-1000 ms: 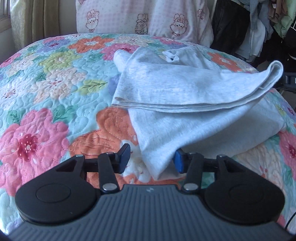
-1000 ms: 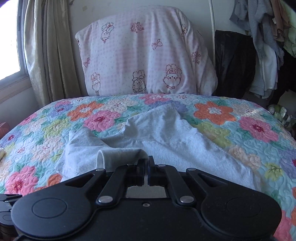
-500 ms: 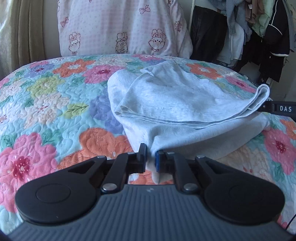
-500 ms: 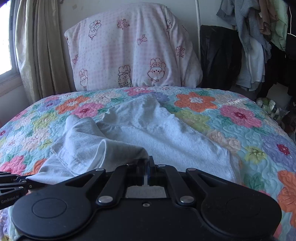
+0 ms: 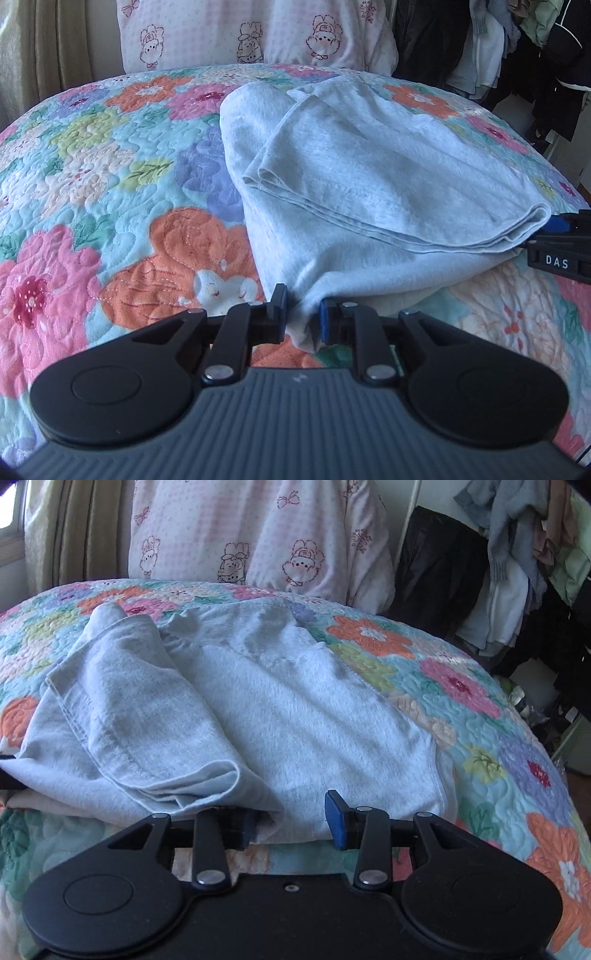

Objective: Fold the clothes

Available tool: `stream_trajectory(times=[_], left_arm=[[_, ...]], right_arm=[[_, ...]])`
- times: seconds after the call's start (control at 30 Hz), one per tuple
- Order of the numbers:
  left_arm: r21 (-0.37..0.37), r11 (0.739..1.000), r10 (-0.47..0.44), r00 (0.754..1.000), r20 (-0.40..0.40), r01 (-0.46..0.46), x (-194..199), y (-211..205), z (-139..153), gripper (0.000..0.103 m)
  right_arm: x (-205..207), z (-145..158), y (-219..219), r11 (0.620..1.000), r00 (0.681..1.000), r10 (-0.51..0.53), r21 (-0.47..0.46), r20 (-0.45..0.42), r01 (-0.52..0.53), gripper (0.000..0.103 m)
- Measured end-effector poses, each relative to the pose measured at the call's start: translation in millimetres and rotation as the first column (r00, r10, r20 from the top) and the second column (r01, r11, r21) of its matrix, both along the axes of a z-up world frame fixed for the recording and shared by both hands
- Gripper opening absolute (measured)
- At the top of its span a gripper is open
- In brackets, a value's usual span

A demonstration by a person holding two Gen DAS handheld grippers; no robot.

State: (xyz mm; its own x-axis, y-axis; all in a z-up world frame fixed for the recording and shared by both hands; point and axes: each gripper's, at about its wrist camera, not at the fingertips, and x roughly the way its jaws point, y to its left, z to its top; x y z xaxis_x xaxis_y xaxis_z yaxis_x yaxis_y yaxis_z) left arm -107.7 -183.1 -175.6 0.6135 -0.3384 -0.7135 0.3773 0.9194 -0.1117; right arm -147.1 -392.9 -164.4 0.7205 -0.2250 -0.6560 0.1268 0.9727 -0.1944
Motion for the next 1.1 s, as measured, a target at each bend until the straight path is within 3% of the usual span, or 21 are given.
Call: stream_trajectory(times=[0.1,0.17,0.3,0.33,0.37,0.4,0.5,0.57,0.63,0.7,0.87,0.97,1.1], left_arm=[[-0.016,1.0,0.002,1.0,-0.008,-0.002,0,3,0,0.018],[-0.023,1.0,0.005,1.0,-0.015,-0.006,2,3,0,0.017],[-0.021,1.0,0.011,1.0,-0.019,-0.011,3,2,-2,0.018],[-0.022,1.0,0.012,1.0,-0.02,-0.012,3,2,-1,0.018],[-0.024,1.0,0.012,1.0,-0.021,-0.013,3,3,-1,0.018],[-0.026,1.0,0.013,1.0,-0.022,-0.013,4,3,-1,0.018],[-0.042,0.999,0.019,0.999,-0.033,-0.02,4,7,-1,0.018],[-0.058,0.998,0.02,0.999,-0.042,-0.023,5,9,-1,0.018],[-0.075,0.997,0.019,0.999,-0.051,-0.023,6,10,-1,0.018],[-0.089,0.996,0.012,0.998,-0.055,-0.017,6,9,0,0.018],[-0.037,0.999,0.003,0.999,-0.038,-0.005,3,6,0,0.018],[-0.071,0.997,0.019,0.997,-0.069,-0.024,6,17,1,0.02],[-0.072,0.997,-0.006,0.999,-0.039,0.003,0,15,5,0.02]], right_arm=[[-1,1,19,0.987,0.99,0.144,-0.071,0.005,-0.143,0.044],[0,0,34,0.962,0.973,0.231,-0.148,0.004,-0.228,0.051],[10,-2,54,0.912,0.95,0.312,-0.279,-0.005,-0.301,0.048],[13,-1,52,0.913,0.95,0.311,-0.276,-0.009,-0.301,0.035],[16,0,51,0.913,0.95,0.31,-0.273,-0.014,-0.302,0.009],[19,2,49,0.915,0.951,0.308,-0.269,-0.015,-0.3,0.005],[27,21,23,0.958,0.971,0.232,-0.186,0.054,-0.219,0.005],[35,35,-11,0.991,0.988,0.131,-0.021,0.086,-0.129,0.005],[42,41,-43,0.99,0.996,0.037,0.131,0.085,-0.048,0.005],[47,37,-58,0.984,0.999,0.001,0.178,0.044,-0.009,0.005],[45,16,-66,0.978,0.999,-0.04,0.205,-0.009,0.041,0.007],[46,18,-63,0.986,1.0,-0.029,0.161,0.004,0.028,0.007],[45,31,-57,0.997,0.999,-0.006,0.072,0.043,0.003,0.007]])
